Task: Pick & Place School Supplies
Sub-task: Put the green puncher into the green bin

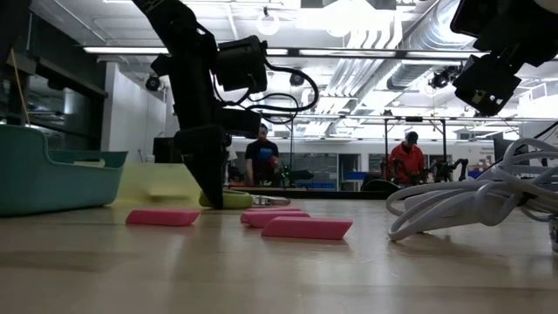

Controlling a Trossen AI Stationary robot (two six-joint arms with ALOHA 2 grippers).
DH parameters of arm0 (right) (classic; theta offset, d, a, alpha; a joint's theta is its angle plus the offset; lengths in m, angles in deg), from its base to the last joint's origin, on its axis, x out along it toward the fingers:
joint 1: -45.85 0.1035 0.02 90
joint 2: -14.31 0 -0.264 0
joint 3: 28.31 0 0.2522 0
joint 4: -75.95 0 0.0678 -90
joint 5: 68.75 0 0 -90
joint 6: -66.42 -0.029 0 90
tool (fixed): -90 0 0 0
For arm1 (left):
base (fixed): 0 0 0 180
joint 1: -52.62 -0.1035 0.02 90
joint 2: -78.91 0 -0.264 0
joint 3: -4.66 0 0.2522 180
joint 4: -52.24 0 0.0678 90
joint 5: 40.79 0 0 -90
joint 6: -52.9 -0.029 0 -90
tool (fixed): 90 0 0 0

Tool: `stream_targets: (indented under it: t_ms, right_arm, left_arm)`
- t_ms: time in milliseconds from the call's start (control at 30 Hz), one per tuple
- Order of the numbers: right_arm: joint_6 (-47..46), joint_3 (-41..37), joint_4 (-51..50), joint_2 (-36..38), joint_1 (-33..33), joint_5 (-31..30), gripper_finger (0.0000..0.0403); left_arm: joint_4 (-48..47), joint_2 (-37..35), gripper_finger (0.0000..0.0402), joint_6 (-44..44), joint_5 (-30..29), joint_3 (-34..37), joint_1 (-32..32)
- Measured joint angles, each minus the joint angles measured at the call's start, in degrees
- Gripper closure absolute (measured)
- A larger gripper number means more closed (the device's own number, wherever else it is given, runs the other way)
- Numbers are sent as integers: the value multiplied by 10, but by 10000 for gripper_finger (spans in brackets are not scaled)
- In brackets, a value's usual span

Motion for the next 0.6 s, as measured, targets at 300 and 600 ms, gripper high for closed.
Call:
stream_targets:
  t_ms: [300, 600]
  right_arm:
    - [0, 0, 0, 0, 0, 0, 213]
    - [0, 0, 0, 0, 0, 0, 213]
  left_arm:
    - [1, 0, 376, 23, -2, 0, 2]
    - [-5, -5, 376, 51, -2, -25, 15]
